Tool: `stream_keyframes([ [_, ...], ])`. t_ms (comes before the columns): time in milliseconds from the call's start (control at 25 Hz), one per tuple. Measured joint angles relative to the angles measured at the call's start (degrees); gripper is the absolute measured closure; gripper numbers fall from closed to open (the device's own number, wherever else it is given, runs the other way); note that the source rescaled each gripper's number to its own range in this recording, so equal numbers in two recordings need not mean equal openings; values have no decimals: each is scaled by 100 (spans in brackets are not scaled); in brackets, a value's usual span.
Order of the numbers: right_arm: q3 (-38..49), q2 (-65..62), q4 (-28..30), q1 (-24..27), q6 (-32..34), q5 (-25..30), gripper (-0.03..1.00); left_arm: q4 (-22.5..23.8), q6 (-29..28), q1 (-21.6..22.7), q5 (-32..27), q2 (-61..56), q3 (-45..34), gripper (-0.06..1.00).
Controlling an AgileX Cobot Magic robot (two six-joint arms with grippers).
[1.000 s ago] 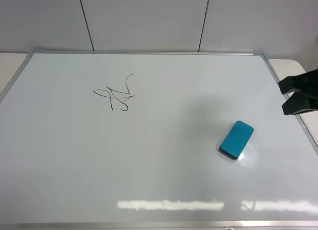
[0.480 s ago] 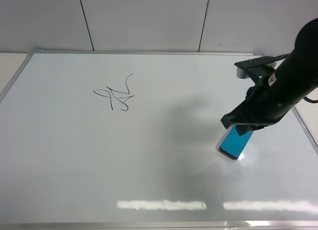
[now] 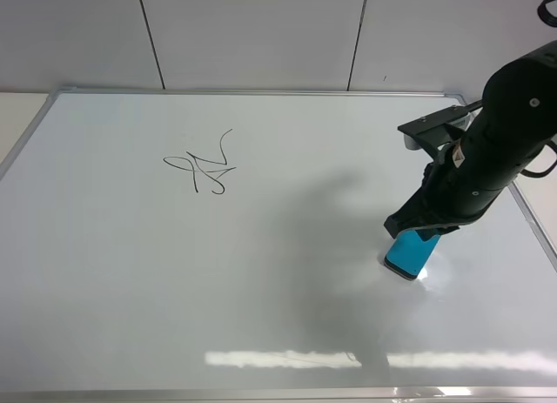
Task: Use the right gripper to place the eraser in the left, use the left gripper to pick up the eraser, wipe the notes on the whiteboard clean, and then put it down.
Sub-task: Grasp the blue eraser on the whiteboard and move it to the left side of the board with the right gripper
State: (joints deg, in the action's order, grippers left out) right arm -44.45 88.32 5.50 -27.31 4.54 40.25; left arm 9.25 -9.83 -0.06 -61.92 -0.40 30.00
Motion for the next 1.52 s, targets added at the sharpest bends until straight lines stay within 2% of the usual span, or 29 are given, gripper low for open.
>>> stream_keyframes([
  [400,720,25,33,0,32,-734,97,0,0,0,0,0,0,-5],
  [680,757,25,33,0,160,-1038,97,0,0,0,0,0,0,-5],
  [1040,757,506,28,112,197,-1177,97,0,0,0,0,0,0,-5],
  [1520,746,552,-99,131,156,-1194,97,0,0,0,0,0,0,-5],
])
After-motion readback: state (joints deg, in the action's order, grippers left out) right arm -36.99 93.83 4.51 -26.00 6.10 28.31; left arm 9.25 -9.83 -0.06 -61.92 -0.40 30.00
